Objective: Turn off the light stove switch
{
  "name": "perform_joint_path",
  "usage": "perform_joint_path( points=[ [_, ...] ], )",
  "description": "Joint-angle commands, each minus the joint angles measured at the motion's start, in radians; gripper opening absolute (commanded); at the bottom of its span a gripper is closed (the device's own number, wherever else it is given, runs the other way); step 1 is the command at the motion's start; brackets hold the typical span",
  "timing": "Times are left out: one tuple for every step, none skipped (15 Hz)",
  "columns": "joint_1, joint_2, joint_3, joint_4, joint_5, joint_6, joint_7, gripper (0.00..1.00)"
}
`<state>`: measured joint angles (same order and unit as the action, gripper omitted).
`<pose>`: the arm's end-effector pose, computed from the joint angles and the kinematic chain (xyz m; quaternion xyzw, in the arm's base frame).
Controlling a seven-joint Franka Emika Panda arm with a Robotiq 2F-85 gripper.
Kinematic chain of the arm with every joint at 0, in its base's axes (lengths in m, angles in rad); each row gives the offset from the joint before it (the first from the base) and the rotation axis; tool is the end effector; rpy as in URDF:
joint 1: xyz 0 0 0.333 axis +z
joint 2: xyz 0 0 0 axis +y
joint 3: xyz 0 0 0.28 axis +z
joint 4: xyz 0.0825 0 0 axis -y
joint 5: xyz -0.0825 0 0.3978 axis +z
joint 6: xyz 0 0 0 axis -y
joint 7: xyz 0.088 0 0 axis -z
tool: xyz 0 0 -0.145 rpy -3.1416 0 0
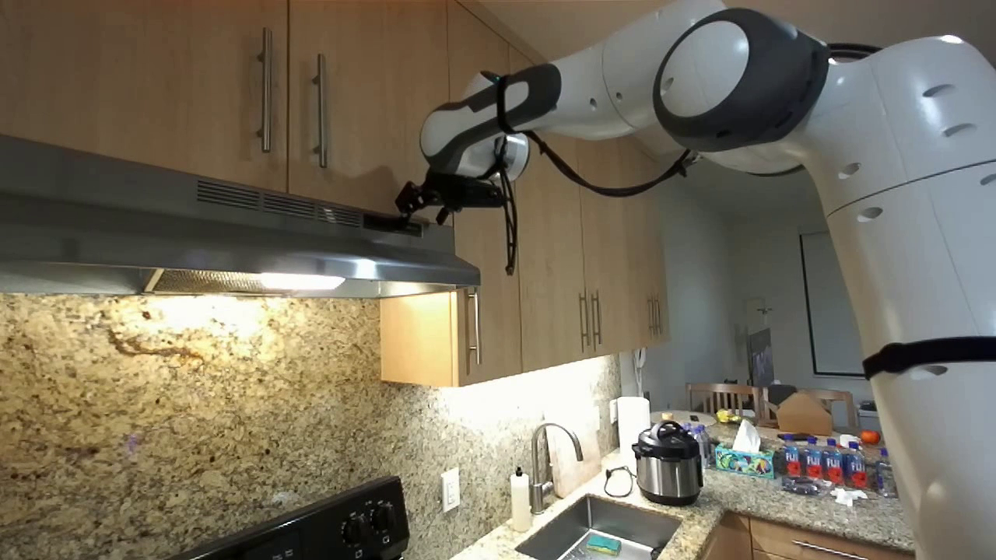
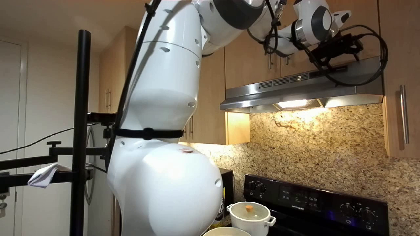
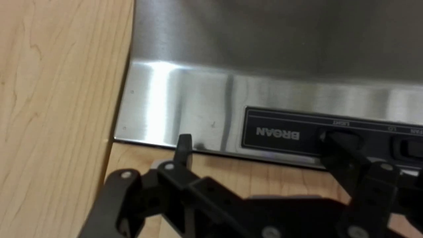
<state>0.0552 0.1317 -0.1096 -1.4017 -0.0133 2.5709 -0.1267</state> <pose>0.6816 -0.0313 0.6996 0.8673 0.0384 0.4930 0.0567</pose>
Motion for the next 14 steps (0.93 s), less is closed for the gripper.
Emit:
perform_joint_path(
  points=[
    [0.006,0.026,-0.002,0.054,-0.014,-0.065,0.025,1.0],
    [0.005,0.024,0.001,0.058,-0.004,-0.079,0.016,1.0],
    [0.005,0.025,0.002,0.063,0.0,-0.092,0.011,1.0],
    [0.004,0.027,0.003,0.07,0.007,-0.107,0.007,1.0],
    [0.004,0.028,0.005,0.076,0.015,-0.118,0.006,1.0],
    [0.003,0.03,0.007,0.081,0.023,-0.127,0.003,1.0],
    [0.003,0.034,0.009,0.088,0.028,-0.131,0.004,1.0],
    [0.004,0.038,0.007,0.094,0.02,-0.13,0.01,1.0],
    [0.005,0.039,0.007,0.098,0.016,-0.138,0.014,1.0],
    [0.005,0.04,0.006,0.101,0.014,-0.144,0.021,1.0],
    [0.006,0.041,0.005,0.103,0.01,-0.146,0.025,1.0],
    [0.006,0.042,0.004,0.106,0.006,-0.151,0.029,1.0],
    [0.007,0.041,0.003,0.108,0.005,-0.162,0.029,1.0],
    [0.007,0.04,0.003,0.11,0.002,-0.179,0.029,1.0]
  ],
)
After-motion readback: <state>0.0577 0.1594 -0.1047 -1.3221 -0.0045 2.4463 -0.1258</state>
